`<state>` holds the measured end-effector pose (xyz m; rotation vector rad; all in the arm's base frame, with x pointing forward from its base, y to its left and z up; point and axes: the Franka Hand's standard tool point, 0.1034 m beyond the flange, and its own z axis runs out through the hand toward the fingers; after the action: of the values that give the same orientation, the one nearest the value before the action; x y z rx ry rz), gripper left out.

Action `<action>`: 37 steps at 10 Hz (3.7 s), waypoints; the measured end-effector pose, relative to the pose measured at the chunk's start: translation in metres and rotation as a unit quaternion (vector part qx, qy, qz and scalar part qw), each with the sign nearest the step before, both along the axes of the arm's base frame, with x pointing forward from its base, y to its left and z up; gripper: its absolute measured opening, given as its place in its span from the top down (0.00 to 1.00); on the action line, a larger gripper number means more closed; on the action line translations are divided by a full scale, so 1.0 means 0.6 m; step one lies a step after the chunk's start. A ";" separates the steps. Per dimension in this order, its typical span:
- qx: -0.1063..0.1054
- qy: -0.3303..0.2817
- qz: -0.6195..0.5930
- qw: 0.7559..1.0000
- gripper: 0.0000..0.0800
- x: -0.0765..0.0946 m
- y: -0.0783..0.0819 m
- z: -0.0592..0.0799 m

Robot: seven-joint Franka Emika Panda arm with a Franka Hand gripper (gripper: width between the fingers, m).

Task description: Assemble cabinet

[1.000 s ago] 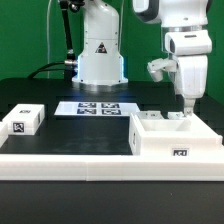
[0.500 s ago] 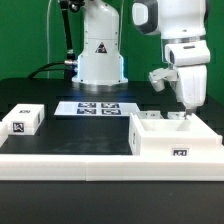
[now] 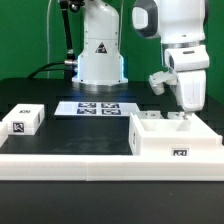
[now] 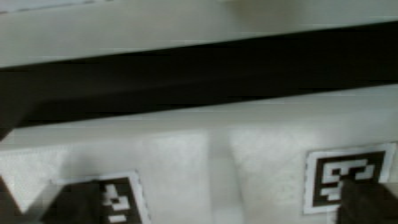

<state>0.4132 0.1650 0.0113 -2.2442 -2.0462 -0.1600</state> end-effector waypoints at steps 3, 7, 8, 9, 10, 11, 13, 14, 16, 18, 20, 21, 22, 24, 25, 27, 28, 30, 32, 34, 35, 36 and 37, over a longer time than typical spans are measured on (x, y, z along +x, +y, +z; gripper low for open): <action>0.000 0.000 -0.001 1.000 0.66 0.000 -0.001 0.000; 0.000 0.001 -0.003 1.000 0.91 0.001 -0.004 -0.001; 0.000 0.001 -0.003 1.000 0.91 0.001 -0.005 -0.001; 0.000 0.001 -0.003 1.000 0.91 0.001 -0.005 -0.001; 0.000 0.001 -0.003 1.000 0.91 0.001 -0.005 -0.001; -0.001 0.001 -0.005 1.000 0.91 0.000 -0.005 0.000; -0.014 0.003 -0.010 1.000 0.91 0.000 -0.015 0.027; -0.022 0.005 -0.010 1.000 0.91 0.003 -0.025 0.042; -0.037 0.006 -0.003 0.999 0.91 0.014 -0.044 0.073; -0.042 0.009 0.012 0.999 0.91 0.029 -0.079 0.078; -0.041 0.011 0.003 0.999 0.91 0.031 -0.085 0.078; -0.041 0.011 0.004 0.999 0.91 0.032 -0.086 0.077; -0.040 0.010 0.005 0.999 0.91 0.039 -0.093 0.074; -0.039 0.005 0.002 0.999 0.91 0.054 -0.094 0.080; -0.038 0.004 0.001 0.999 0.91 0.059 -0.092 0.080; -0.037 0.004 -0.003 0.999 0.91 0.062 -0.090 0.078; -0.036 0.004 -0.004 0.999 0.91 0.062 -0.090 0.078; -0.036 0.004 -0.004 0.999 0.91 0.062 -0.090 0.078; -0.036 0.003 -0.005 0.999 0.91 0.065 -0.088 0.080; -0.037 0.004 -0.005 0.999 0.91 0.070 -0.088 0.082; -0.037 0.004 -0.006 0.999 0.91 0.070 -0.087 0.081; -0.036 0.004 -0.006 0.999 0.91 0.071 -0.087 0.080; -0.036 0.004 -0.006 0.999 0.91 0.075 -0.086 0.081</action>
Offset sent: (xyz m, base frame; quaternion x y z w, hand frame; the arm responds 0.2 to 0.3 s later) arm -0.0007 -0.0008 -0.0017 -0.0012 0.0035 -0.0017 1.0000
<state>0.4583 0.1132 0.0599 -2.2947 -2.0668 -0.0795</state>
